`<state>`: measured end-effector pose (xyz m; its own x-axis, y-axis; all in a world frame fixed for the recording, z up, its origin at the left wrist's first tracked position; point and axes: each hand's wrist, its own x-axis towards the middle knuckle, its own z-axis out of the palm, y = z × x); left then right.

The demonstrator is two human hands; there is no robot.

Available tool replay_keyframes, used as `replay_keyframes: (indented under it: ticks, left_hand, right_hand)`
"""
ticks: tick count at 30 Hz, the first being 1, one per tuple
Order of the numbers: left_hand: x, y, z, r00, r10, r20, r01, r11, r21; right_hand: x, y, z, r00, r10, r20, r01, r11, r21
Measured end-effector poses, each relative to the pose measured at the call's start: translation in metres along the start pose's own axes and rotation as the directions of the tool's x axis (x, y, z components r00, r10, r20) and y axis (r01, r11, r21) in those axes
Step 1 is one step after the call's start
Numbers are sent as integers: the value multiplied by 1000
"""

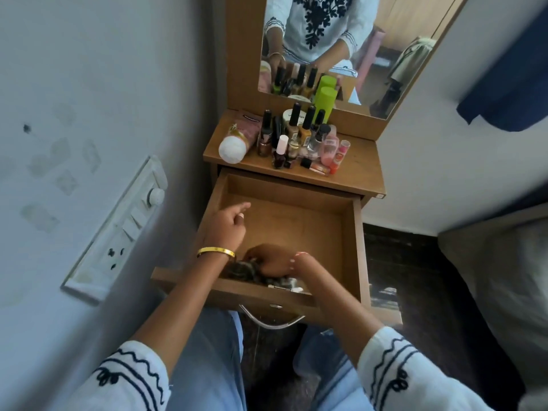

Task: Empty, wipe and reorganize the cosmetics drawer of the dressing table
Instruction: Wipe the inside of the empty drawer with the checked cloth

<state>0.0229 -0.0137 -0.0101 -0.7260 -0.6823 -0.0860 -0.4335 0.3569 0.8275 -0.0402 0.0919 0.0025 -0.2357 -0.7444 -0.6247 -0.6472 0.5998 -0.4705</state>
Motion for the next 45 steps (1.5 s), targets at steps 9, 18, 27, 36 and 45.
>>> replay_keyframes:
  ticks: [9,18,27,36,45]
  left_hand:
    - [2,-7,2,997,-68,-39,62,990,-123]
    - [-2,-10,6,999,-46,13,46,999,-13]
    - [-9,1,3,996,-82,39,82,997,-8]
    - [-7,-5,1,992,-100,74,98,995,30]
    - [-9,0,1,991,-115,75,116,993,-7]
  right_hand:
    - [-10,12,-5,983,146,109,-146,989,-9]
    - [-32,52,9,848,482,-219,-505,613,-607]
    - [-9,97,-49,761,178,-624,-621,480,-620]
    - [-7,85,-45,793,349,-500,-607,524,-597]
    - [-33,57,3,814,466,-347,-574,552,-605]
